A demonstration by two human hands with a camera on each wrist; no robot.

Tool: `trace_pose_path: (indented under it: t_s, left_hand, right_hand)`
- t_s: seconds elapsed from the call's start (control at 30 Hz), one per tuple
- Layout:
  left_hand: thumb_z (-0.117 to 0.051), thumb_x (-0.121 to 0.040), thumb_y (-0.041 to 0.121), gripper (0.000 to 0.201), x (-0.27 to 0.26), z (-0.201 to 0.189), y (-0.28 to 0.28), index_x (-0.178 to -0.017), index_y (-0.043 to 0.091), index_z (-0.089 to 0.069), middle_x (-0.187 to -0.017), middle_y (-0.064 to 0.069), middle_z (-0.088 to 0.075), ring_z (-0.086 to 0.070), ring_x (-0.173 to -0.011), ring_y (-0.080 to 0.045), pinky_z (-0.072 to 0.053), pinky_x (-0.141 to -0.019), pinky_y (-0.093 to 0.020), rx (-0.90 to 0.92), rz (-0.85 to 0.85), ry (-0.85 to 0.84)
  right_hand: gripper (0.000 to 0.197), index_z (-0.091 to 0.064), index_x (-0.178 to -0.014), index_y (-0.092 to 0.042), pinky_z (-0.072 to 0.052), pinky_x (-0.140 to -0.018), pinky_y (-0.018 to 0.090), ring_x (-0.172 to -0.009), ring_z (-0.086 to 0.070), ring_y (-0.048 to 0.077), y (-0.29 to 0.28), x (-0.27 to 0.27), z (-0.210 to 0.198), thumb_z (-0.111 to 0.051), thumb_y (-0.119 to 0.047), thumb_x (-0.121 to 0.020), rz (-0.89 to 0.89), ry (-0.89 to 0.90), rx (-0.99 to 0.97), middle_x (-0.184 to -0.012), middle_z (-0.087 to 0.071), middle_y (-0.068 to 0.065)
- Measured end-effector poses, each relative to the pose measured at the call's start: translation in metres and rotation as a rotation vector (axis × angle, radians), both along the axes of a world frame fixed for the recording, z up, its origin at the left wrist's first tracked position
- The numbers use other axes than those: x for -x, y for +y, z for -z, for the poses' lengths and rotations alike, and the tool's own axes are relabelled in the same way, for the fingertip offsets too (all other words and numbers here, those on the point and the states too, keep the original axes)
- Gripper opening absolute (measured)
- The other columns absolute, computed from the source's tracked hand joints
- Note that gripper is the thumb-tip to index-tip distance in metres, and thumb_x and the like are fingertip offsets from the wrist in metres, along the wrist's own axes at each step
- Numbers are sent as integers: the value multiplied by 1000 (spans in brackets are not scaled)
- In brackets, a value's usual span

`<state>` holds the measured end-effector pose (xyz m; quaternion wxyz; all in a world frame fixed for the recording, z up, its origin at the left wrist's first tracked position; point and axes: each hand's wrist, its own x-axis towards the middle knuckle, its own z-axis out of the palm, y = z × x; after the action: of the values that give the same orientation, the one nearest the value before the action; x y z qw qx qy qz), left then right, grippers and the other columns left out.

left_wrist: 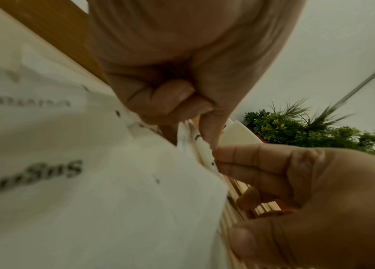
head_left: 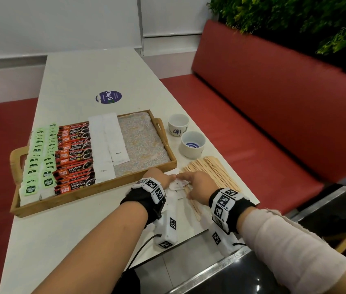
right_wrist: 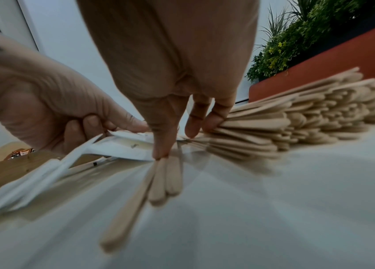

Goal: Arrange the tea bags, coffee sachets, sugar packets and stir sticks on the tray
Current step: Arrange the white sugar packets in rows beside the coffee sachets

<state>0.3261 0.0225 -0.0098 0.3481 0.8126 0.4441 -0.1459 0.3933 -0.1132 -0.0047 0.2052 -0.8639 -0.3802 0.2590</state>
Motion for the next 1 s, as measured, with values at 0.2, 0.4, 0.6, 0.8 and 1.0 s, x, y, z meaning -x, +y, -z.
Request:
trace_pose_path:
  t_s: [0.2, 0.4, 0.6, 0.8, 1.0]
  left_hand:
    - [-67, -81, 44, 46, 1, 5, 1, -104, 4, -65, -86, -6, -65, -61, -80, -23, -42, -64, -27, 89, -58, -74]
    - [-64, -85, 40, 36, 8, -2, -4, -106, 11, -69, -106, -8, -70, -64, -98, -25, -45, -72, -27, -55, 22, -178]
    - [-65, -87, 33, 27, 20, -14, -6, -103, 11, -68, -102, -8, -70, -63, -95, -27, -39, -68, -25, -120, 8, -341]
    - [-65, -87, 32, 31, 30, -18, 5, -109, 11, -67, -106, -9, -69, -62, -100, -28, -42, -76, -27, -119, -63, -460]
    - [-70, -83, 32, 30, 37, -14, 21, -105, 12, -69, -104, -8, -71, -64, -98, -27, -50, -88, -38, 16, -174, -597]
  right_hand:
    - [88, -39, -142, -25, -43, -95, 25, -120, -53, 16, -3, 1, 1, -66, 13, -67, 13, 3, -50, -137, -54, -5]
    - [96, -26, -142, -33, -30, -107, 43, -124, -43, 25, -5, -2, 5, -80, -7, -67, 96, -125, 36, -134, -54, -2]
    - [94, -31, -140, -30, -25, -110, 47, -124, -42, 22, -5, -4, 1, -83, -14, -63, 130, -211, 61, -129, -48, -1]
    - [85, -35, -137, -29, -27, -106, 43, -123, -43, 22, -7, -7, -6, -81, -17, -67, 128, -260, 139, -129, -47, -1]
    - [50, -48, -130, -25, -38, -100, 37, -115, -50, 18, 5, -2, -20, -64, -41, -86, 204, -165, -84, -124, -55, -2]
